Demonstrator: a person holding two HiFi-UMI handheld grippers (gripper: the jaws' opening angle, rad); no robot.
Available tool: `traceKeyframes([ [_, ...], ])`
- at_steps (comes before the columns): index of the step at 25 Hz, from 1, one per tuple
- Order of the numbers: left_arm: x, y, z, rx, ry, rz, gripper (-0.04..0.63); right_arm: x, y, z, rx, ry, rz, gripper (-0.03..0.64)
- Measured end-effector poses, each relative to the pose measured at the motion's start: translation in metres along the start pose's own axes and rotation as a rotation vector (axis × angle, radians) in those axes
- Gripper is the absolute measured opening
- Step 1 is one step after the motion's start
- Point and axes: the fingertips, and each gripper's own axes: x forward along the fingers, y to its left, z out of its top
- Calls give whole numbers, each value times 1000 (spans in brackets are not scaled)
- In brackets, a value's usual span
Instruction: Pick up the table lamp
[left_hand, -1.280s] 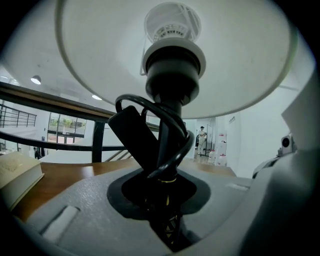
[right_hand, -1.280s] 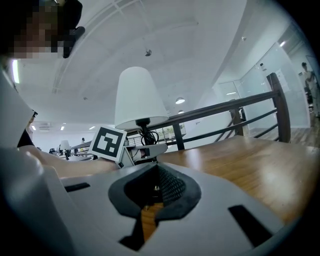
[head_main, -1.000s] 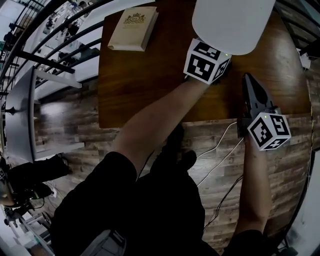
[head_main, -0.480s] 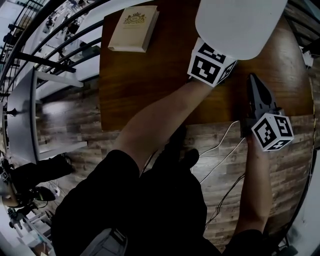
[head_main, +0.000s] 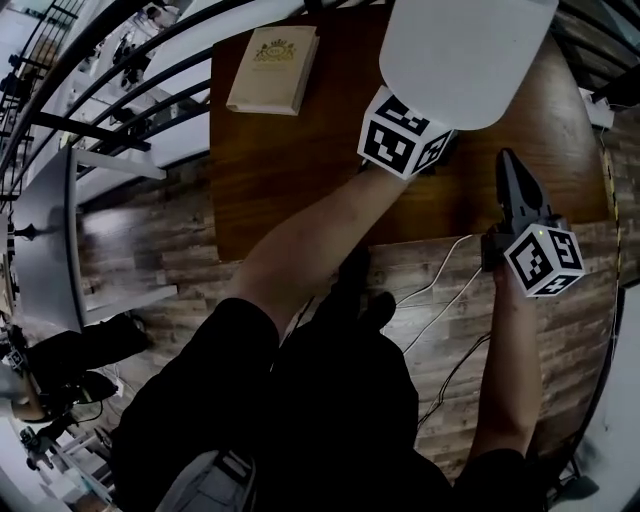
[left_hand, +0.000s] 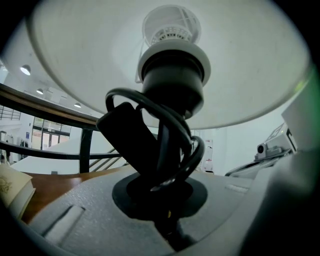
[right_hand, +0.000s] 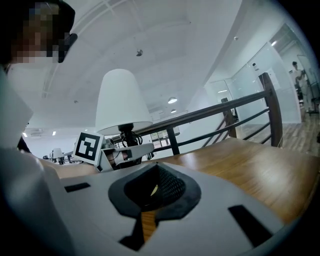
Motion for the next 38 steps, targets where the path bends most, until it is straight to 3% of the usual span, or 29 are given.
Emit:
traceKeyframes([
  [9,-74,0,83,-12,67,1,29,-22,57,88,-22,-12,-9,12],
  [16,-132,11,139,-35,59,16,29,-20,86,153,-47,-50,-32,13],
  [21,-177,22,158,-53,19,15,29,-19,116,173,-58,-82,-30,12],
  [26,-206,32,164,18,51,46,29,-17,144,180,-51,-75,16,12],
  [38,-241,53,173,8,75,147,29,-16,166,191,-77,-29,163,12],
])
